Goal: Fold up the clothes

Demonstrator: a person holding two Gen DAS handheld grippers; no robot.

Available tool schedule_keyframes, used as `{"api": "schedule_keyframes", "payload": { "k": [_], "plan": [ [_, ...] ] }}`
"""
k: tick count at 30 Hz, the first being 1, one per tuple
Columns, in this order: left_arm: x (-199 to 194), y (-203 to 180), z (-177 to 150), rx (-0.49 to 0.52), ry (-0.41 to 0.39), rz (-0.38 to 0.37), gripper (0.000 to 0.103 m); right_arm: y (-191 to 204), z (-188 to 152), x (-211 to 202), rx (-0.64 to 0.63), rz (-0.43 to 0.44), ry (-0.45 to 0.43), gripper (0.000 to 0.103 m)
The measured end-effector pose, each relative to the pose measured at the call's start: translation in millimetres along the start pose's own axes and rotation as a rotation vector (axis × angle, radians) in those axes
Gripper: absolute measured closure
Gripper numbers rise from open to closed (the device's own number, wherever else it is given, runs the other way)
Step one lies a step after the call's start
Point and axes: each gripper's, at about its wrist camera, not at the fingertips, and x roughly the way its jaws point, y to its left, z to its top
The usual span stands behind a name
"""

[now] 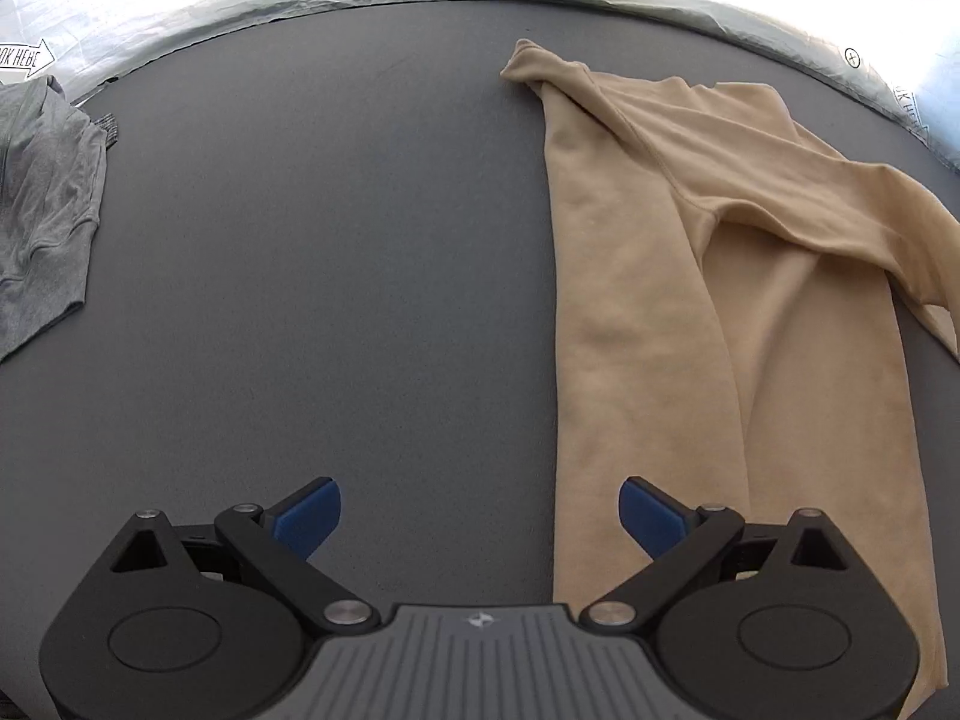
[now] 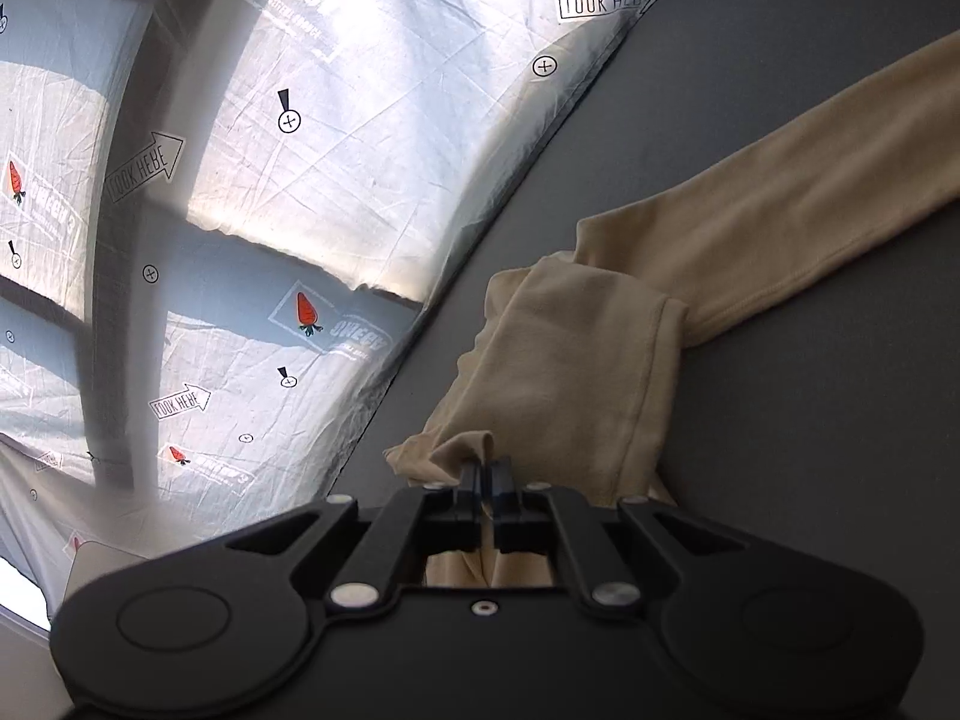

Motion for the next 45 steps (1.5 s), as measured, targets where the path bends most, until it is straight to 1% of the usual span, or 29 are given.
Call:
{"api": "schedule_keyframes", "payload": {
  "k": [3, 6, 8, 12, 14, 18, 20, 24, 32, 35, 41, 45],
  "plan": [
    [-3.6, 1.1, -22.9, 0.023, 0.015, 0.007, 0.004, 5.2, -32.2, 5.5, 0.008, 0.014, 0.092, 0.100],
    [-7.3, 1.6, -40.3, 0.051, 0.027, 0.003, 0.004, 14.4, -58.5, 11.8, -0.026, -0.001, 0.170, 0.101],
    [-9.4, 0.4, -49.8, 0.077, 0.028, 0.001, 0.004, 19.4, -73.8, 11.7, -0.051, -0.002, 0.205, 0.101],
    [-9.7, -0.2, -68.6, 0.116, 0.043, -0.013, 0.004, 25.3, -97.4, 4.9, -0.093, -0.022, 0.225, 0.101],
    [-9.0, 0.6, -75.9, 0.126, 0.053, -0.026, 0.004, 26.2, -106.3, -1.4, -0.114, -0.040, 0.217, 0.101],
    [-6.7, 1.1, -86.5, 0.147, 0.071, -0.038, 0.004, 22.7, -117.8, -10.6, -0.099, -0.043, 0.211, 0.101],
    [-5.5, 1.8, -88.0, 0.151, 0.073, -0.042, 0.004, 22.7, -122.9, -12.3, -0.100, -0.039, 0.220, 0.101],
    [-3.2, 2.6, -88.4, 0.160, 0.068, -0.042, 0.000, 27.5, -134.5, -10.8, -0.119, -0.025, 0.253, 0.101],
    [0.2, 3.7, -87.4, 0.162, 0.060, -0.066, 0.000, 34.5, -158.6, -2.2, -0.156, -0.009, 0.353, 0.101],
    [1.7, 3.3, -86.7, 0.163, 0.058, -0.073, 0.000, 35.5, -166.1, -1.5, -0.167, -0.015, 0.379, 0.101],
    [1.1, 1.8, -87.9, 0.169, 0.050, -0.082, 0.000, 34.2, -180.9, 0.9, -0.164, -0.036, 0.404, 0.101],
    [2.6, 2.2, -86.2, 0.190, 0.036, -0.081, 0.000, 30.4, -185.9, -0.7, -0.142, -0.039, 0.396, 0.101]
  ]
}}
